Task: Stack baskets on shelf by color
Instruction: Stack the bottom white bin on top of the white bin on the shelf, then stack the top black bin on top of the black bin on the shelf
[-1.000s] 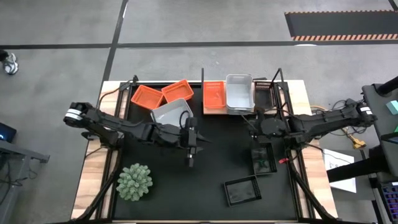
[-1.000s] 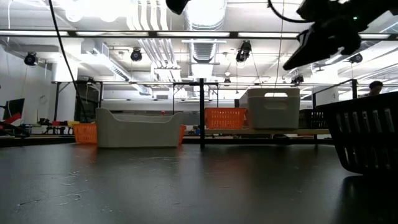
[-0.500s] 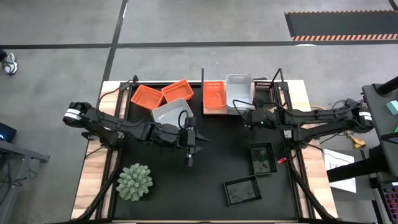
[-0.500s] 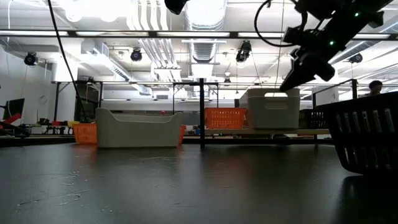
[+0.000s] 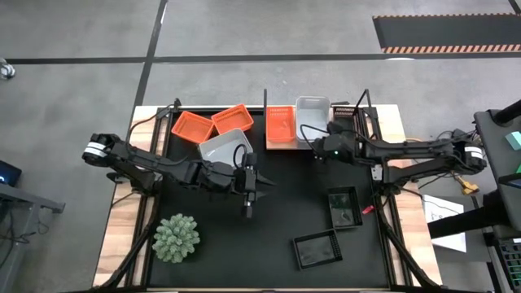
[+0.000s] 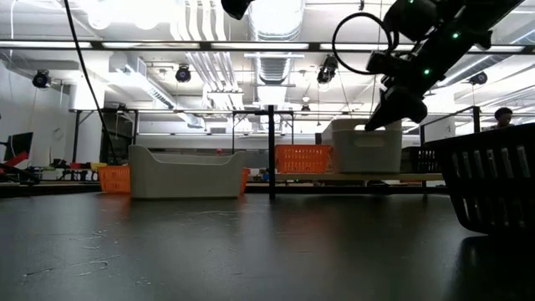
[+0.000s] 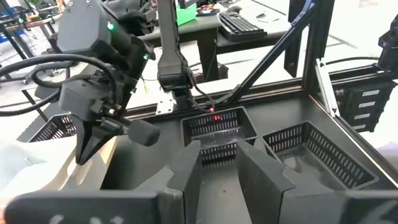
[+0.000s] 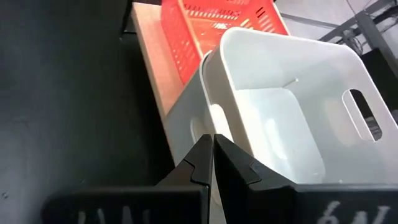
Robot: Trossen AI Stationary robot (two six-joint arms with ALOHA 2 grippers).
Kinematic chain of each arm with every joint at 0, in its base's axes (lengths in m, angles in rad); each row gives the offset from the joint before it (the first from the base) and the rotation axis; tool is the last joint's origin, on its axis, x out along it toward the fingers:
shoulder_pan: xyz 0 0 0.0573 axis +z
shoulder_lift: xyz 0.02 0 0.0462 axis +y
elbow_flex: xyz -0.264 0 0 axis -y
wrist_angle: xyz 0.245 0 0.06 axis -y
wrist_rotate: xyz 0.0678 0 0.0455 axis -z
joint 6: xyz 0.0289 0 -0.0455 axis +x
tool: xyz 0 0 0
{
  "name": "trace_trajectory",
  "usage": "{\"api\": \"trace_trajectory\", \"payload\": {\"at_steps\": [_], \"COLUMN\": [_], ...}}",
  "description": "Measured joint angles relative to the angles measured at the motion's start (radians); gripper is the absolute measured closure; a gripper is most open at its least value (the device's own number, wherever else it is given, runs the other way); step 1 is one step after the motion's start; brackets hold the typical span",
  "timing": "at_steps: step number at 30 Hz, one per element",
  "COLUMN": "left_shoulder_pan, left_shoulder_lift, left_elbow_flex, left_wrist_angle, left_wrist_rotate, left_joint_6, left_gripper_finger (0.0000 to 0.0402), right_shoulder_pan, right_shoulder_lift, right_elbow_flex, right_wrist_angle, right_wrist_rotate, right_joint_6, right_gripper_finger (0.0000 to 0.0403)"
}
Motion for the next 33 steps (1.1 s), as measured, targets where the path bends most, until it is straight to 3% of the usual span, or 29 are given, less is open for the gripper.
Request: {"api": "trace_trajectory", "payload": {"at_steps": [12,15,24,33], "left_shoulder_pan": [0.000,0.000,0.000,0.000], "left_shoulder_lift": [0.000,0.000,0.001,0.001], "left_elbow_flex": [-0.025,-0.040,-0.067,-0.067], "left_wrist_angle": [0.002,0.002,0.005,0.018], "left_wrist_rotate": [0.000,-0.012,-0.053,-0.053], "left_joint_6": [-0.030,-0.081,-0.159,-0.161], "left_gripper_finger": [0.0316,0.0316,0.0316,0.0316], "right_shoulder_pan": [-0.005,0.009,0.071,0.231], "right_shoulder_lift": [-0.006,-0.052,-0.176,-0.193], "right_elbow_flex": [0.000,0.000,0.000,0.000], "right_wrist_angle": [0.013,0.003,0.008,0.007], "right_wrist_rotate": [-0.013,-0.095,-0.485,-0.515], "right_joint_6": [0.021,0.049,0.261,0.325], "right_gripper_finger": [0.0394,0.0394,0.0394,0.0394]}}
